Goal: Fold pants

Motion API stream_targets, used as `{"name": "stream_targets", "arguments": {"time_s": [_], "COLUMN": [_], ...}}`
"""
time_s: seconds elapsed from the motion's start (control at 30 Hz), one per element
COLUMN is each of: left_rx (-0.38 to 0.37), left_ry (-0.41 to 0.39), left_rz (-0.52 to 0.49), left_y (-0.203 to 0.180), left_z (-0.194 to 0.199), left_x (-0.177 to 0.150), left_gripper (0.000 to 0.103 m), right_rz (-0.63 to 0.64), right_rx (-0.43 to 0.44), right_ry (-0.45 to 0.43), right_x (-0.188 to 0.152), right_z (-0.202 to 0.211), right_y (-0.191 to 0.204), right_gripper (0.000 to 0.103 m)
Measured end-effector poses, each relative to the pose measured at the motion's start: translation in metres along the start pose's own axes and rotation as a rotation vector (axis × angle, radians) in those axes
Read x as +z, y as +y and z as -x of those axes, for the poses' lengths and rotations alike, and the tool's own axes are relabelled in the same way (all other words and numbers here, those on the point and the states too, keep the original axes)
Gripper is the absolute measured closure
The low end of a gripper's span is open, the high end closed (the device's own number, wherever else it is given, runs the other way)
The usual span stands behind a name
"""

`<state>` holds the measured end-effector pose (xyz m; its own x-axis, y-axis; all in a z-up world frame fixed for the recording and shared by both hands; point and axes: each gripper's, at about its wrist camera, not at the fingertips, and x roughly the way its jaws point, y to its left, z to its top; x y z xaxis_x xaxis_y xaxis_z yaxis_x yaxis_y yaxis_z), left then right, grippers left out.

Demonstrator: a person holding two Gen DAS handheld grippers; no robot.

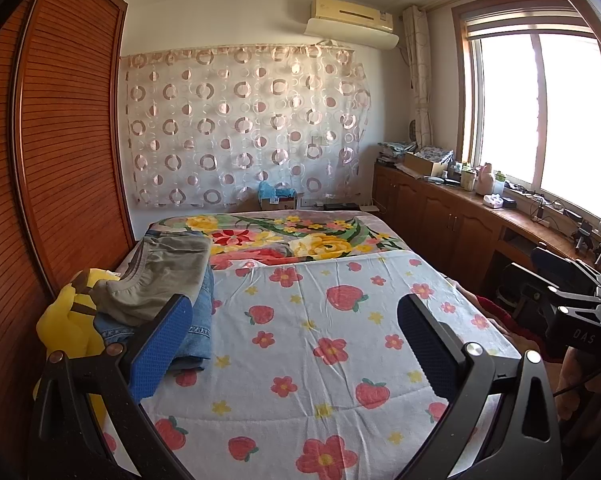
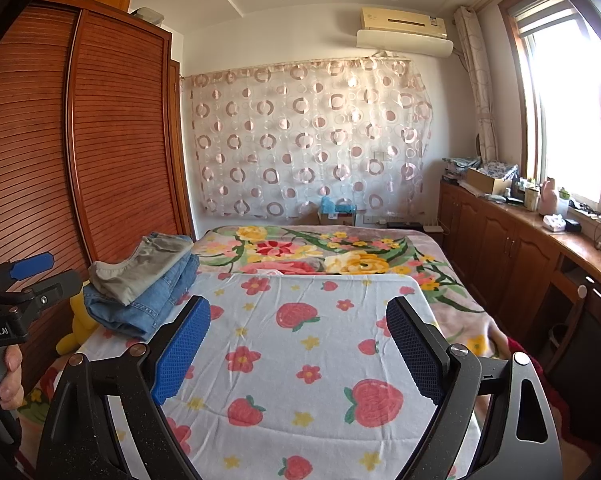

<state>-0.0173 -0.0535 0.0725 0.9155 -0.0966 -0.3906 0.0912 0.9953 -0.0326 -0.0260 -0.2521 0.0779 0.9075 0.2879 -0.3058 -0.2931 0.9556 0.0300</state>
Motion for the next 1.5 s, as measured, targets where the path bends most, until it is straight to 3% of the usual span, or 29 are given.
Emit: {"name": "stream_targets", "arguments": {"time_s": [1.5], "left_rx": [0.005], "left_ry": [-0.005], "left_rz": [-0.004], "left_y": [0.0034], "left_z": [0.0008], "left_x": [-0.0030], "left_gripper": [0.000], "right_rz": [-0.002], "right_rx": [0.005], "right_ry": [-0.007], "right_x": [-0.0045], "right_z": [0.0008], "right_y": [0.0048], "right_gripper": [0.012]}}
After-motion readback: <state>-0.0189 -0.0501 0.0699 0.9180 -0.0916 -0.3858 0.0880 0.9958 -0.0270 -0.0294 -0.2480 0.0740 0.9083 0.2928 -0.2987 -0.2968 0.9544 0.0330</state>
